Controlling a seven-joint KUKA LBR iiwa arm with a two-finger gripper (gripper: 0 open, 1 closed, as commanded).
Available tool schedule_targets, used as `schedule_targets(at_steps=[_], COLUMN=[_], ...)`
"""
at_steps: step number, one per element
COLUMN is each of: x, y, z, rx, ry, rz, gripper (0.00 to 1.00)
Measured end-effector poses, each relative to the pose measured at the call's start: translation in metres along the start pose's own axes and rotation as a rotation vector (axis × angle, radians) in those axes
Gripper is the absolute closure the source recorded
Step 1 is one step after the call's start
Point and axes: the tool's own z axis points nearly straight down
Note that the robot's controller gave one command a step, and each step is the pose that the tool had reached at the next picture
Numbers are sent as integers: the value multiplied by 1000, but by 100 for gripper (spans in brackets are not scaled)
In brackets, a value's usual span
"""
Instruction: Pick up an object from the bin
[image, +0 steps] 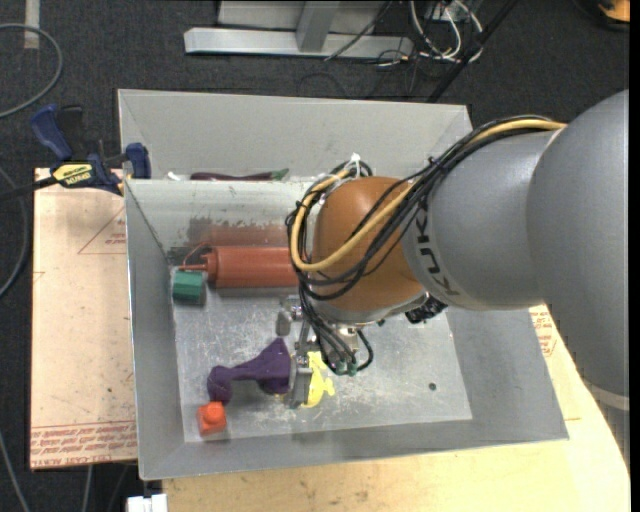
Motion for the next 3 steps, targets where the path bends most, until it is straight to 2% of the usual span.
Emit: schedule_targets(at_steps=[1, 2, 3], x=[-7, -7, -2], y=[3, 3, 1], z=[62, 62, 29], rx=[1, 1, 3], ry=[4, 4, 14], rz=[-123, -123, -110], gripper=[100, 100, 100])
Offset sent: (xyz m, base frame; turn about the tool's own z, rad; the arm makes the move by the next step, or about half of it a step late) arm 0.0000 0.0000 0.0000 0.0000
